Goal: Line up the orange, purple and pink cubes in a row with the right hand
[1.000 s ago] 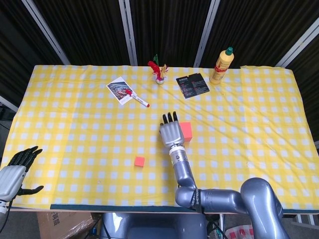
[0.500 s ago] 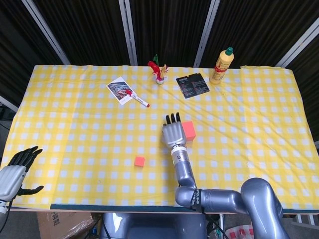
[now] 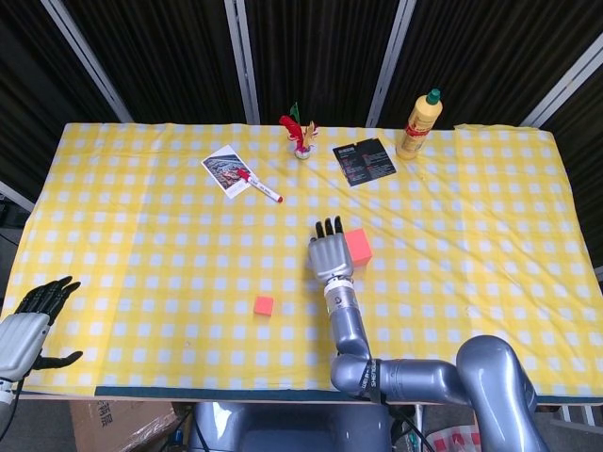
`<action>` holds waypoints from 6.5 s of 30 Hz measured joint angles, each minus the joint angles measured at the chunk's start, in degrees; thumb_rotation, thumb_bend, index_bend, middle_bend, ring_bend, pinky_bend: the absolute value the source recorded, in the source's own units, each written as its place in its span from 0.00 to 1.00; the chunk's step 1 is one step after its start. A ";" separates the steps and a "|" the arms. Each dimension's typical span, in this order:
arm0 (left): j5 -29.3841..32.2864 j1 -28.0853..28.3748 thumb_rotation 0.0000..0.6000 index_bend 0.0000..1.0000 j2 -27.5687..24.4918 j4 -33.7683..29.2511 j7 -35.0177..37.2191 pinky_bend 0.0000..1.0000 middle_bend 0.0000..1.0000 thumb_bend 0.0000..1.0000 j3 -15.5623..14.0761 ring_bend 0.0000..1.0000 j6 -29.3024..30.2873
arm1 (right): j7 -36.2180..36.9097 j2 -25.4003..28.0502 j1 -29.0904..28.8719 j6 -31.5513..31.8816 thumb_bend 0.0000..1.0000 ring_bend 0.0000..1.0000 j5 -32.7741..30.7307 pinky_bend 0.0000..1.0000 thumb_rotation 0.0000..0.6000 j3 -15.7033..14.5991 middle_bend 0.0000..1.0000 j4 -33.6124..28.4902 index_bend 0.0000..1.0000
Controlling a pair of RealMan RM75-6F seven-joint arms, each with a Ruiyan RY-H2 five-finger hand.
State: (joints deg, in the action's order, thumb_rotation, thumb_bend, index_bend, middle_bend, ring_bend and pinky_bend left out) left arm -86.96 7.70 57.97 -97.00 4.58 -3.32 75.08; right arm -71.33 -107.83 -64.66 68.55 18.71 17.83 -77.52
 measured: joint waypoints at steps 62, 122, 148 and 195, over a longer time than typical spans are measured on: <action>0.62 0.00 1.00 0.00 0.08 -0.44 -0.88 0.03 0.00 0.02 0.06 0.00 -0.20 | -1.99 9.31 1.14 6.05 0.34 0.00 2.03 0.04 1.00 -2.28 0.08 -21.58 0.11; 1.00 0.57 1.00 0.00 -0.94 -1.32 -0.21 0.03 0.00 0.02 -0.32 0.00 -1.96 | 8.11 -7.27 -1.87 5.30 0.31 0.00 -1.05 0.04 1.00 1.64 0.08 -15.10 0.35; 1.52 0.65 1.00 0.00 -0.92 -1.49 -0.54 0.03 0.00 0.02 -0.15 0.00 -2.12 | 9.81 -9.72 -0.98 4.74 0.37 0.00 1.42 0.04 1.00 1.80 0.08 -14.00 0.51; 3.28 0.93 1.00 0.00 -0.98 -2.19 -1.48 0.03 0.00 0.02 0.13 0.00 -3.29 | 18.34 -1.67 0.89 -8.34 0.43 0.00 15.08 0.04 1.00 -1.51 0.08 1.61 0.53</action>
State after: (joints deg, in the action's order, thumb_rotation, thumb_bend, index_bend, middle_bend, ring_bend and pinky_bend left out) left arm -83.68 8.63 56.98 -99.19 3.09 -3.19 71.80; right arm -52.99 -109.50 -63.77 60.22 33.79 16.32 -75.91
